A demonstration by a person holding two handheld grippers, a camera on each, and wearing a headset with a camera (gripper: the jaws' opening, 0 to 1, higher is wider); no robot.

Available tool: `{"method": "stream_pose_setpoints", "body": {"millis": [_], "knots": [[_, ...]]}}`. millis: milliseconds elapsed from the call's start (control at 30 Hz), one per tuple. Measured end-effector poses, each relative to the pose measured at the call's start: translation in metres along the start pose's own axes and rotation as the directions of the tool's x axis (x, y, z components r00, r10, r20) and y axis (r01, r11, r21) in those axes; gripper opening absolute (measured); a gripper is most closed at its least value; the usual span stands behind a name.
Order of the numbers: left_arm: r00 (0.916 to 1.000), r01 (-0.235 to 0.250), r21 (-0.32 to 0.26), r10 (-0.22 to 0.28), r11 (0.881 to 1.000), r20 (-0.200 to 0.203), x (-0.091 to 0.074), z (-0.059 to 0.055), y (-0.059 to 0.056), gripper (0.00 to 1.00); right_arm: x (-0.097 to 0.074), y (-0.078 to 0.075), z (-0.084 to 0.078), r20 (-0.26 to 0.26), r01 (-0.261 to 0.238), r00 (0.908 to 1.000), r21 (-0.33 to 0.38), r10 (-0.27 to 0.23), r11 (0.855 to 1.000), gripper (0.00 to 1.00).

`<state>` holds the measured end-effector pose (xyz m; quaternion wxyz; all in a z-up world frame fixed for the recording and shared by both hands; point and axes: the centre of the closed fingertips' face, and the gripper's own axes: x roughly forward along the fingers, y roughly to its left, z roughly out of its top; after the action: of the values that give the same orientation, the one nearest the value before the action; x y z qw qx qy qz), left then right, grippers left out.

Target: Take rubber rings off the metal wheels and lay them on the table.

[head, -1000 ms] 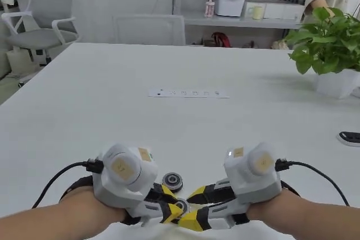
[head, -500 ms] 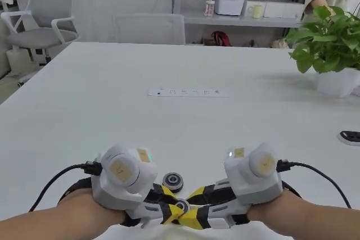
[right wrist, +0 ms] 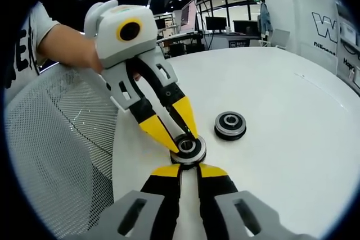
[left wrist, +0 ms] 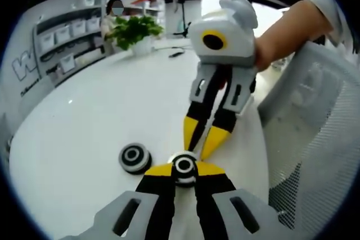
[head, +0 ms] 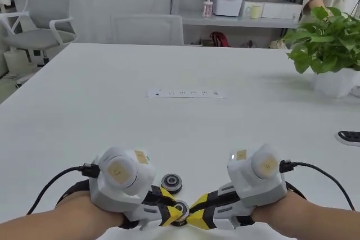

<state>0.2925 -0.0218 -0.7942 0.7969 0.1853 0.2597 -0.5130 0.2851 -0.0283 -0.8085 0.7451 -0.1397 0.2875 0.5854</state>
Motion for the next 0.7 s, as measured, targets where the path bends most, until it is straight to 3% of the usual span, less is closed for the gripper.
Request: {"method": "stream_pose_setpoints", "body": {"millis": [267, 333, 500, 700], "knots": [[1.0000, -0.001, 0.003, 0.001, 1.000, 0.000, 0.000, 0.000, 0.000, 0.12, -0.001, -0.004, -0.001, -0.005, 0.003, 1.0000, 0.067, -0.003, 0.998, 0.01], [1.0000, -0.001, 0.005, 0.001, 1.000, -0.001, 0.000, 0.000, 0.000, 0.12, -0.002, -0.007, -0.001, -0.004, 0.006, 1.0000, 0.149, -0.005, 0.989, 0.00], [1.0000, -0.004, 0.009, 0.004, 1.000, -0.003, 0.000, 0.000, 0.001, 0.12, -0.002, -0.007, -0.001, -0.004, -0.004, 1.0000, 0.175, 0.005, 0.985, 0.00], [1.0000, -0.005, 0.009, 0.005, 1.000, -0.005, 0.000, -0.001, 0.001, 0.12, -0.005, -0.010, 0.002, 0.032, -0.011, 0.9995, 0.266, 0.002, 0.964, 0.00]]}}
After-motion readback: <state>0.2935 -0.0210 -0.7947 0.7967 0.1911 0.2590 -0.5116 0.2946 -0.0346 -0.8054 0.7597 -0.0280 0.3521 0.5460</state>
